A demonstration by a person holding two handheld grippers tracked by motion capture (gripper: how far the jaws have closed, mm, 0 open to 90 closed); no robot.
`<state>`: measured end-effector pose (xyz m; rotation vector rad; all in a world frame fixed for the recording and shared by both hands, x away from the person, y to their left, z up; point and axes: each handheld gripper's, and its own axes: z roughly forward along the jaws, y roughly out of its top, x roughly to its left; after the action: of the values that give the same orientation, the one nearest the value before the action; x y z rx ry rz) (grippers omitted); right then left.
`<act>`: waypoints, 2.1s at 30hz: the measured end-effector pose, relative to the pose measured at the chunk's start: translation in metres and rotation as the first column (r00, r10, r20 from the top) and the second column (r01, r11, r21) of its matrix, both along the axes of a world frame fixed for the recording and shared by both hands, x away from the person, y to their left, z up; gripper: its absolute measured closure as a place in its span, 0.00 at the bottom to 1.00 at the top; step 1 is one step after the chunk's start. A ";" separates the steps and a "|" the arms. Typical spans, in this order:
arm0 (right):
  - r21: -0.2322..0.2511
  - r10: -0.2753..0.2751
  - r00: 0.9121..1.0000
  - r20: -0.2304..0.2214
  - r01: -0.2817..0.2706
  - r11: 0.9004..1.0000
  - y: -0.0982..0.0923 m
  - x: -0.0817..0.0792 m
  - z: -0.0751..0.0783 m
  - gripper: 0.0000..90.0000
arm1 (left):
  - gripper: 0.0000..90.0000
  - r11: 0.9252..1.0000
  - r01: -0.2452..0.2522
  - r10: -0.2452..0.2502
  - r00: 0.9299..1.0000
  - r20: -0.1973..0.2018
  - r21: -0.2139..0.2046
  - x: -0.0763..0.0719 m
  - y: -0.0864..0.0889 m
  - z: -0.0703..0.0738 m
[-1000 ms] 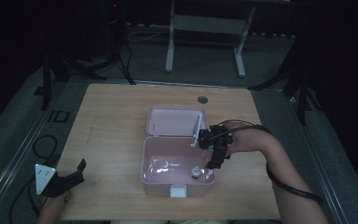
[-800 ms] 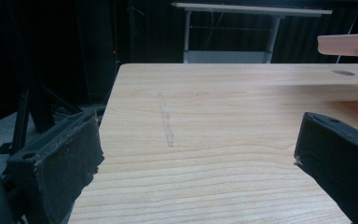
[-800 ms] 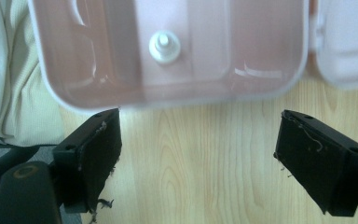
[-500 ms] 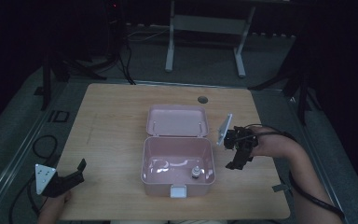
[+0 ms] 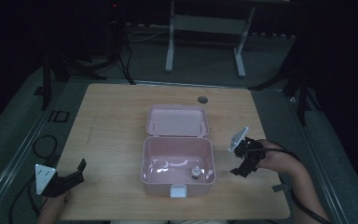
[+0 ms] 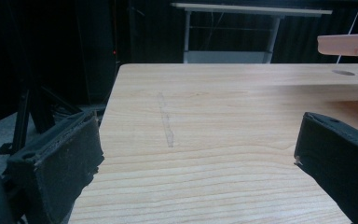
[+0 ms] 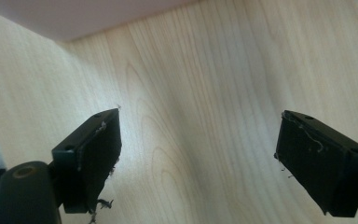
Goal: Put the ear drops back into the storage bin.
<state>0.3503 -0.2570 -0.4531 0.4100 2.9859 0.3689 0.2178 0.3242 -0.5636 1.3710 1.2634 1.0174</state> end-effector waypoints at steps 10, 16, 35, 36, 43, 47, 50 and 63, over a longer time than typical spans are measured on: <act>0.096 -0.152 0.987 0.059 0.146 0.985 -0.035 -0.006 -0.034 0.15 | 0.01 1.000 0.000 0.000 1.000 0.001 0.001 0.000 0.000 0.000; 0.184 -0.274 0.958 0.081 0.255 0.949 -0.053 -0.013 -0.051 0.15 | 0.01 1.000 -0.001 0.001 1.000 0.001 0.002 0.000 0.000 0.000; 0.467 -0.667 0.723 0.180 0.534 0.705 -0.073 -0.023 -0.083 0.14 | 0.01 1.000 -0.001 0.001 1.000 0.001 0.001 0.000 0.000 0.000; 0.480 -0.679 0.710 0.188 0.537 0.694 -0.073 -0.024 -0.084 0.14 | 0.01 1.000 -0.001 0.001 1.000 0.002 0.001 0.000 0.000 0.000; 0.522 -0.767 0.601 0.226 0.590 0.616 -0.073 -0.029 -0.092 0.14 | 0.01 1.000 -0.001 0.001 1.000 0.002 0.001 0.000 0.000 0.000; 0.556 -0.811 0.530 0.249 0.607 0.567 -0.073 -0.032 -0.093 0.14 | 0.01 1.000 -0.001 0.001 1.000 0.002 0.001 0.000 0.000 0.000; 0.600 -0.844 0.476 0.247 0.609 0.519 -0.077 -0.034 -0.094 0.14 | 0.01 1.000 -0.001 0.001 1.000 0.002 0.001 0.000 0.000 0.000; 0.625 -0.857 0.434 0.277 0.596 0.504 -0.077 -0.036 -0.099 0.14 | 0.01 1.000 0.000 0.000 1.000 0.001 0.000 0.000 0.000 0.000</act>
<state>0.3138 -0.3340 -0.5523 1.3532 1.8086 0.8664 0.2178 0.3241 -0.5636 1.3704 1.2633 1.0180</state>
